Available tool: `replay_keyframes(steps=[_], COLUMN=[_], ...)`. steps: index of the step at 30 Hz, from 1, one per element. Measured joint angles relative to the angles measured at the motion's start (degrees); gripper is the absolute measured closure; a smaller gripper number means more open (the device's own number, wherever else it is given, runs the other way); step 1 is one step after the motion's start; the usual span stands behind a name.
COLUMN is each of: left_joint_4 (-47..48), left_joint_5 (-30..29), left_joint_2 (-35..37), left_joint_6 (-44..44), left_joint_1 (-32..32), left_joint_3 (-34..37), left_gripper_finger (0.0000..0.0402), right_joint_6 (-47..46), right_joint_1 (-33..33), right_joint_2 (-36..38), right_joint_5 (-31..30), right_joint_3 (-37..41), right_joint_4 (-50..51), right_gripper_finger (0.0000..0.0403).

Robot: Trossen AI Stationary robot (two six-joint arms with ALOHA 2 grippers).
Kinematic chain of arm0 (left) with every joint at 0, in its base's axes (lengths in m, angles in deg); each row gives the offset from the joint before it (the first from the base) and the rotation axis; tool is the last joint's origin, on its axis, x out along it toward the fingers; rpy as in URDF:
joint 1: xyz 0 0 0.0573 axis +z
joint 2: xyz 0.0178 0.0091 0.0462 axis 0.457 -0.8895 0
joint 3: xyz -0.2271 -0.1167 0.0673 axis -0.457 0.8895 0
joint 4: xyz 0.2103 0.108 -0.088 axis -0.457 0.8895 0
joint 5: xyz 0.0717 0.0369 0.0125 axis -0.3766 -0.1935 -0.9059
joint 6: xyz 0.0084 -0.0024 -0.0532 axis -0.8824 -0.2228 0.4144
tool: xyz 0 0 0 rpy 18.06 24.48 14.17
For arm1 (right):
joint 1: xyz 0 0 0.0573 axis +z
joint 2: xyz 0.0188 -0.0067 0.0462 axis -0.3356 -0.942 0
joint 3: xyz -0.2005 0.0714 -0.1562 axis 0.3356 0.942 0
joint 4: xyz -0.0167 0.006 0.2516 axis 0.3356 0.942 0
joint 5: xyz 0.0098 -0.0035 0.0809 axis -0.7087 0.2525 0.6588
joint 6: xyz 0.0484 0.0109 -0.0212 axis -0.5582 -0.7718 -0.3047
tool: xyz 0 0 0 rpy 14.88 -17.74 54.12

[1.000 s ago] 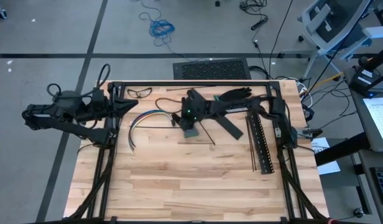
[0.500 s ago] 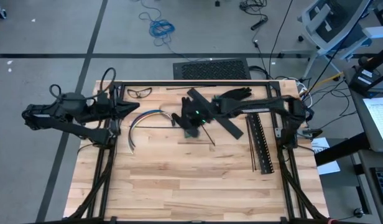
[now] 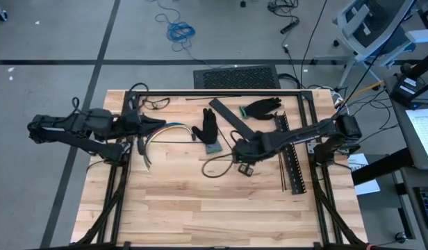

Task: Ziptie cables
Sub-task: Wrap the black zip tie on the cable

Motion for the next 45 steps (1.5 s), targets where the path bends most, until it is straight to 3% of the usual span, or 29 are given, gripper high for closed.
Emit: replay_keyframes(steps=[7,12,18,23,27,30,33,45], left_joint_4=[0.2,-1.3,-0.2,9.8,9.6,9.7,9.8,10.1], left_joint_5=[0.0,-1.0,-4.1,-4.0,-2.7,-2.7,-2.4,-1.7], left_joint_2=[-3.3,-3.3,-4.6,-9.0,-12.0,-12.6,-12.6,-12.0], left_joint_6=[0.2,0.3,2.1,6.6,7.2,6.3,6.3,4.4], left_joint_1=[0.1,0.1,0.1,0.1,0.1,0.1,0.1,1.8], left_joint_3=[0.0,0.0,0.0,0.0,0.0,0.0,0.0,0.0], left_gripper_finger=[0.0401,0.0401,0.0401,0.0401,0.0401,0.0401,0.0401,0.0401], right_joint_6=[-16.8,-31.5,-28.0,-22.8,-20.3,-25.0,-30.5,-42.8], right_joint_1=[1.1,-0.1,-0.7,-2.9,-4.1,-4.7,-4.0,-3.4], right_joint_2=[9.4,16.1,18.1,17.7,18.7,18.9,18.8,14.5], right_joint_5=[-1.9,-2.4,-1.4,-1.4,-0.6,1.3,-1.3,-0.5], right_joint_3=[11.3,21.1,25.2,25.2,25.2,25.1,25.2,25.7], right_joint_4=[3.3,0.4,-21.0,-26.5,-25.4,-16.4,-8.2,-2.8], right_gripper_finger=[0.0264,0.0254,0.0261,0.0261,0.0261,0.0261,0.0261,0.0261])
